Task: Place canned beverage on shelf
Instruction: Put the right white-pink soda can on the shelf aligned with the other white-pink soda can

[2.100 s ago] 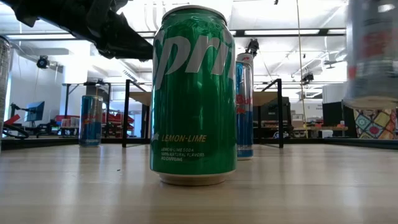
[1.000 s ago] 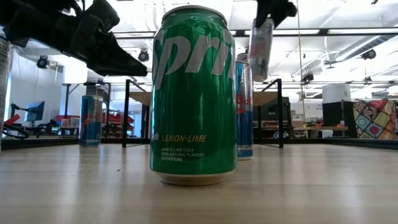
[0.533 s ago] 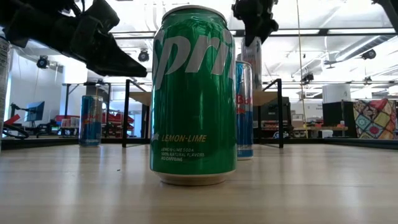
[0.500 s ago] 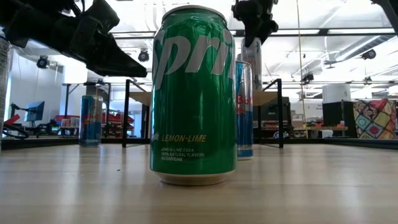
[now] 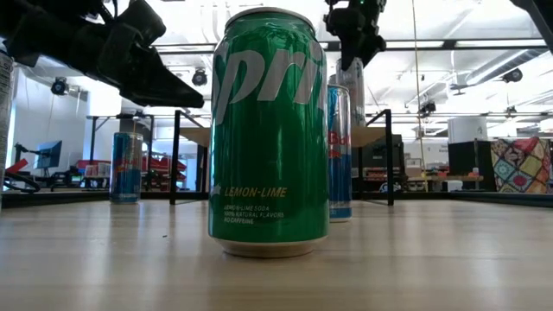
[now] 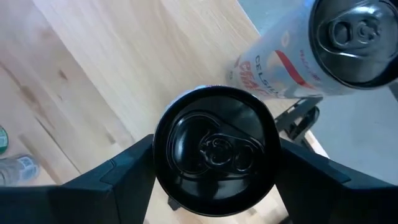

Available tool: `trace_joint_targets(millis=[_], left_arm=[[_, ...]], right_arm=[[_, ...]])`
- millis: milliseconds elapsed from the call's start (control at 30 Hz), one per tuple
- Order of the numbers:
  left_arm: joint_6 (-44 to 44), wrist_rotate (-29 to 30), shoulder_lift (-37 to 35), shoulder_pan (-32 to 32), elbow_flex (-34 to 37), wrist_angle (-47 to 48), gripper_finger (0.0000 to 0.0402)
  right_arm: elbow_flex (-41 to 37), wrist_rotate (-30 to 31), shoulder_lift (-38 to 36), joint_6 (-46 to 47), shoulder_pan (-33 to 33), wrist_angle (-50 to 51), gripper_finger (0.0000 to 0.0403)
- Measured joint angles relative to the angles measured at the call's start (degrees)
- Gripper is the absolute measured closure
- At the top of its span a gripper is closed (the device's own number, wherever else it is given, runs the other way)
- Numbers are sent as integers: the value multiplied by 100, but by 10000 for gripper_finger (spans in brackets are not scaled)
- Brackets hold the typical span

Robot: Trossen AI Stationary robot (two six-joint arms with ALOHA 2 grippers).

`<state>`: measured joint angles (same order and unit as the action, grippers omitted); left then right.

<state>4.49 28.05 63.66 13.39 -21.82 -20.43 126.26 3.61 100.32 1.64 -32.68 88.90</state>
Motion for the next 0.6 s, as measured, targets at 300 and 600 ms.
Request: trace_joint_targets(millis=[300, 600], left_arm=[[24, 2, 0, -2, 0, -1, 240], [103, 274, 0, 0, 24, -3, 240]], right_arm=[[9, -54, 132, -78, -3, -251, 114], [0, 283, 113, 23, 1, -223, 84]])
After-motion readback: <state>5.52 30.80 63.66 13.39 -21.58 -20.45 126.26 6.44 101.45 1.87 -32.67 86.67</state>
